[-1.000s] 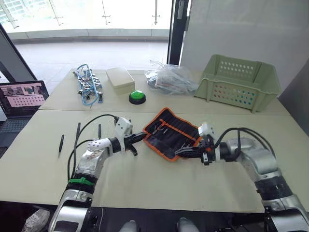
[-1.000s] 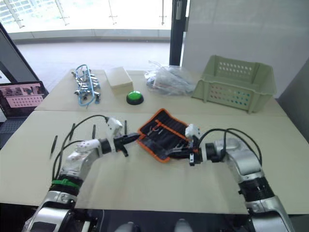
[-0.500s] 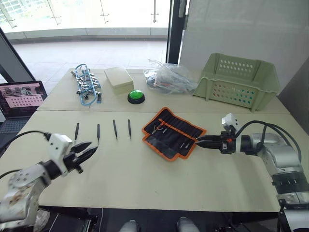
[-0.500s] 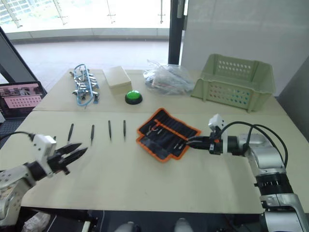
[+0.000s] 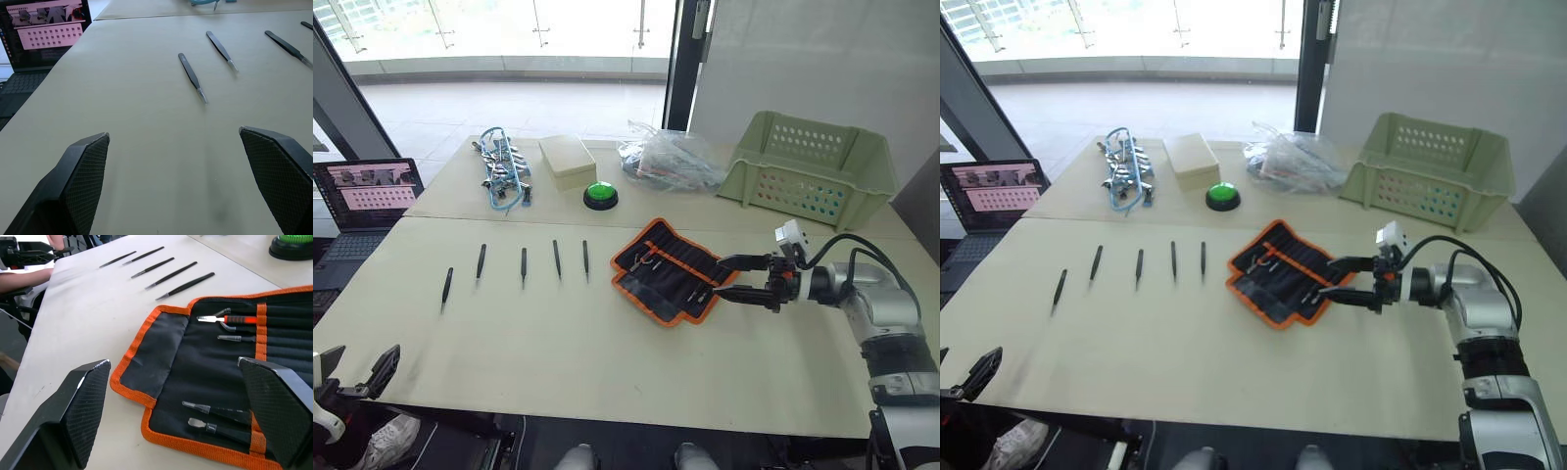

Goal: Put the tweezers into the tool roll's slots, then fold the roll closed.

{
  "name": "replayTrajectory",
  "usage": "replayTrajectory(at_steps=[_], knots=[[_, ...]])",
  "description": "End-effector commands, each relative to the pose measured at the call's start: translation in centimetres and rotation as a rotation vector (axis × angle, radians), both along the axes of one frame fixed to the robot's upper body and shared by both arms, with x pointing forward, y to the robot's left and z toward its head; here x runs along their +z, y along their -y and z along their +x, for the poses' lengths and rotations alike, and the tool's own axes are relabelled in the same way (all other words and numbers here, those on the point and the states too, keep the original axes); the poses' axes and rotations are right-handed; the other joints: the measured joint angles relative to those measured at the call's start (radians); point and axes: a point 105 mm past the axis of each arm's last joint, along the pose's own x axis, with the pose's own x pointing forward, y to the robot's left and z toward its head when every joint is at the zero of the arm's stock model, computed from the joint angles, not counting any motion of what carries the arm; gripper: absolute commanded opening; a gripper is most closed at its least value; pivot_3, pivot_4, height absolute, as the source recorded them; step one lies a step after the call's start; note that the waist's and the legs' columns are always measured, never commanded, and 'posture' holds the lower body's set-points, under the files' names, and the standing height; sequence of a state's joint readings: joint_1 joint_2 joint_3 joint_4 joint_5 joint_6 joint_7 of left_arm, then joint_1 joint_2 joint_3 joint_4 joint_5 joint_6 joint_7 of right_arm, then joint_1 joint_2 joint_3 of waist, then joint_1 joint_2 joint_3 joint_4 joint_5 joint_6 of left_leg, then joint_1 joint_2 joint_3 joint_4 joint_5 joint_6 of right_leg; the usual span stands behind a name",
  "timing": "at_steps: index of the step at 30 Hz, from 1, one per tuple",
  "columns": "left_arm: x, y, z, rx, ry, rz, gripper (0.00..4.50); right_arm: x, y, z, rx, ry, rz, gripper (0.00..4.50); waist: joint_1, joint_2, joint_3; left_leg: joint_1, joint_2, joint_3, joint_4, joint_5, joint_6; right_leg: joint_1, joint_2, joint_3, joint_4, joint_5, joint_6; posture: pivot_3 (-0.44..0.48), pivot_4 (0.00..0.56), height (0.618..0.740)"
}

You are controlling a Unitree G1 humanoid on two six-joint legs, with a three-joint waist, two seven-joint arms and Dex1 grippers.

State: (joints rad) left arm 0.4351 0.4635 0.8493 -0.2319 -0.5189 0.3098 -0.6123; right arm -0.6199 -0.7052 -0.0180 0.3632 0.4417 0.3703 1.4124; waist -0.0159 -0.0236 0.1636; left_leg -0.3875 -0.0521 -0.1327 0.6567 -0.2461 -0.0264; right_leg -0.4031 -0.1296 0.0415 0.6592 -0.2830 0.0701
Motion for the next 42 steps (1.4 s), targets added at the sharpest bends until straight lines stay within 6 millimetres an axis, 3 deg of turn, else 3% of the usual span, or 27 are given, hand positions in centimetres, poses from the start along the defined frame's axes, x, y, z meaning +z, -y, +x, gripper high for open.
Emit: replayTrajectory(at_steps=[1, 6, 13, 23, 26, 32, 40, 42], knots=[[0.9, -0.8, -0.8, 0.05, 0.038, 0.015, 4.5, 2.4, -0.8, -0.2, 0.036, 0.065, 0.02, 4.48, -0.001, 0.0, 0.0, 0.0, 0.0, 0.0, 0.0, 0.0, 0.0, 0.0, 0.0, 0.0, 0.0, 0.0, 0.0, 0.0, 0.15, 0.74], [0.7, -1.1, -0.9, 0.091, 0.027, 0.021, 4.5, 3.0, -1.6, -0.5, 0.061, 0.073, 0.008, 4.48, 0.0, 0.0, 0.0, 0.0, 0.0, 0.0, 0.0, 0.0, 0.0, 0.0, 0.0, 0.0, 0.0, 0.0, 0.0, 0.0, 0.15, 0.74], [0.7, -1.0, 1.1, 0.108, 0.046, -0.041, 4.5, 3.3, -2.4, -1.2, 0.077, 0.074, 0.011, 4.48, 0.002, 0.0, 0.0, 0.0, 0.0, 0.0, 0.0, 0.0, 0.0, 0.0, 0.0, 0.0, 0.0, 0.0, 0.0, 0.0, 0.15, 0.74], [0.1, -1.1, 7.8, 0.178, 0.069, -0.148, 4.5, 2.3, -3.6, -1.7, 0.074, 0.056, -0.004, 4.48, -0.001, 0.0, 0.0, 0.0, 0.0, 0.0, 0.0, 0.0, 0.0, -0.002, 0.0, 0.0, 0.003, 0.001, 0.0, 0.0, 0.15, 0.74], [0.2, 0.0, 9.5, 0.185, 0.066, -0.177, 4.5, 2.1, -3.3, -1.6, 0.069, 0.056, -0.023, 4.48, -0.002, 0.0, 0.0, 0.0, 0.0, 0.0, 0.0, 0.0, 0.0, -0.002, 0.0, 0.0, 0.003, 0.001, 0.0, 0.0, 0.15, 0.74], [-1.7, 1.2, 12.6, 0.197, 0.008, -0.161, 4.5, 2.1, -3.1, -1.5, 0.062, 0.079, -0.035, 4.48, 0.0, 0.0, 0.0, 0.0, -0.001, 0.0, 0.001, 0.0, 0.0, -0.002, 0.0, 0.0, 0.004, 0.001, 0.0, 0.0, 0.15, 0.74], [-3.0, 2.4, 14.5, 0.225, -0.039, -0.113, 4.5, 2.1, -3.0, -1.6, 0.06, 0.097, -0.043, 4.48, 0.002, 0.0, 0.0, 0.0, -0.001, 0.0, 0.001, 0.0, -0.001, -0.002, 0.0, 0.0, 0.004, 0.001, 0.0, 0.0, 0.15, 0.74], [-3.4, 2.7, 14.5, 0.221, -0.052, -0.122, 3.93, 2.1, -2.9, -1.5, 0.053, 0.107, -0.047, 4.5, 0.002, 0.0, -0.001, 0.0, -0.001, 0.0, 0.001, 0.0, -0.001, -0.002, 0.0, 0.0, 0.004, 0.001, 0.0, 0.0, 0.15, 0.74]])
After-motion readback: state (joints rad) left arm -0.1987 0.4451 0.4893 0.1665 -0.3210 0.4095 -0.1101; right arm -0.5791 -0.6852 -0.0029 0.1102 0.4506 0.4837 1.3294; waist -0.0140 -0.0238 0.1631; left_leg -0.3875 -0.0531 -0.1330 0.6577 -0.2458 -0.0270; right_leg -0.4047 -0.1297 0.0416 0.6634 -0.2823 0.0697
